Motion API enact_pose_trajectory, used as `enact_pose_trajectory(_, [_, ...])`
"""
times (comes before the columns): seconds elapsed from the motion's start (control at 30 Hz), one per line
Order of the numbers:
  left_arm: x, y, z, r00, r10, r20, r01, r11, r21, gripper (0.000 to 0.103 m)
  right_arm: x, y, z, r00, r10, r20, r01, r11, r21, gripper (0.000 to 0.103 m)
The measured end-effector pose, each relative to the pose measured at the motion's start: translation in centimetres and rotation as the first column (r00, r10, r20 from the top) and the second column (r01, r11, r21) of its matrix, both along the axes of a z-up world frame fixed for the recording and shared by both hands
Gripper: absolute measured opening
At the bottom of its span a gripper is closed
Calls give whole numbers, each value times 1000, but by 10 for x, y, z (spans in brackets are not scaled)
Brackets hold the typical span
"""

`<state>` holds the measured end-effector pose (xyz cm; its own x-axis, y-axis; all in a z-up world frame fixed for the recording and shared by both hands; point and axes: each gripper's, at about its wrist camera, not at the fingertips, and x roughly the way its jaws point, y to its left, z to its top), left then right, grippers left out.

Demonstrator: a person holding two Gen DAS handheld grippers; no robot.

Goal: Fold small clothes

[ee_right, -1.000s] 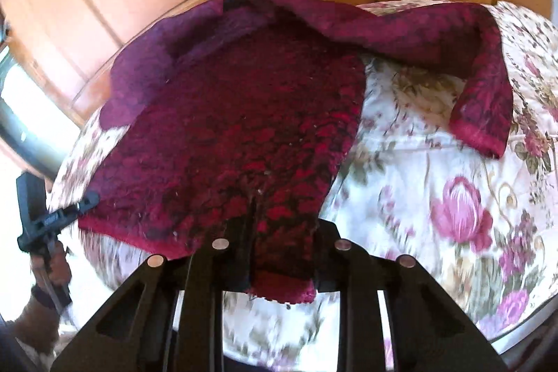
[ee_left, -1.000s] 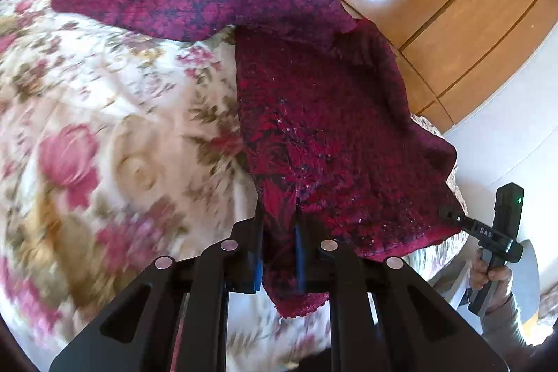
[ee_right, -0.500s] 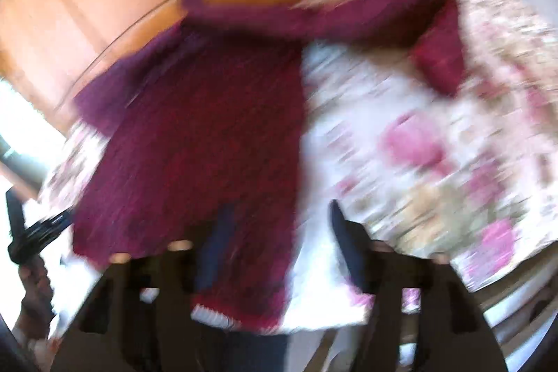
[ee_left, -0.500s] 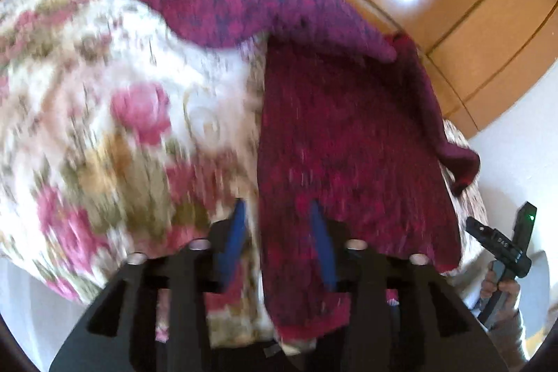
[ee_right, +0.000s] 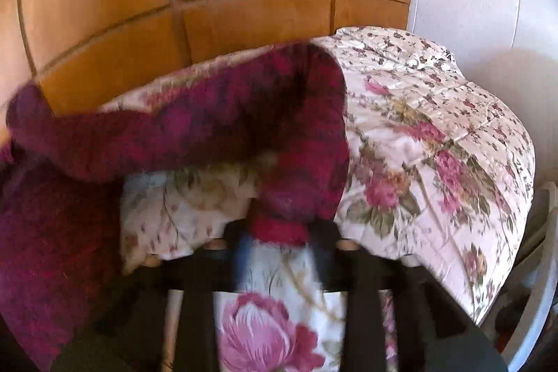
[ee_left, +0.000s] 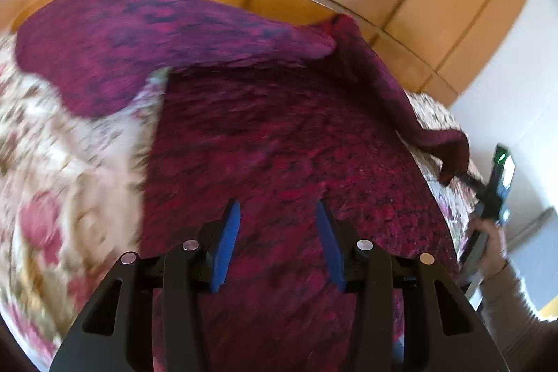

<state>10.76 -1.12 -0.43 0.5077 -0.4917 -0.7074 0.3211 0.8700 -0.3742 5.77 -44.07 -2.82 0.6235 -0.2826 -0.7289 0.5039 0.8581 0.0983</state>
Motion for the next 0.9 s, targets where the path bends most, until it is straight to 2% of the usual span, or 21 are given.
enact_pose_trajectory(0.17, [42,-47,-8,992,-125,14,124,991,59,44,-16,-10,46,997,32,71,-25,995,-94,13])
enact_pose_trajectory(0.3, [80,-94,-4,978,-205,38,200,974,106,44,-23,-24,76,995,34,90,-19,986,-166,11])
enact_pose_trajectory(0.5, [149,-158,1,964,-255,74,241,958,158,44,-7,-70,93,996,-37,77,50,984,-170,11])
enact_pose_trajectory(0.67, [218,-195,5,978,-190,85,168,962,216,44,23,-126,76,991,-123,46,127,988,-90,11])
enact_pose_trajectory(0.77, [261,-202,12,989,-109,101,83,969,234,44,42,-155,64,985,-170,7,170,983,-68,11])
enact_pose_trajectory(0.9, [310,-192,16,995,45,88,-67,963,262,44,71,-187,47,973,-222,-60,219,974,-50,11])
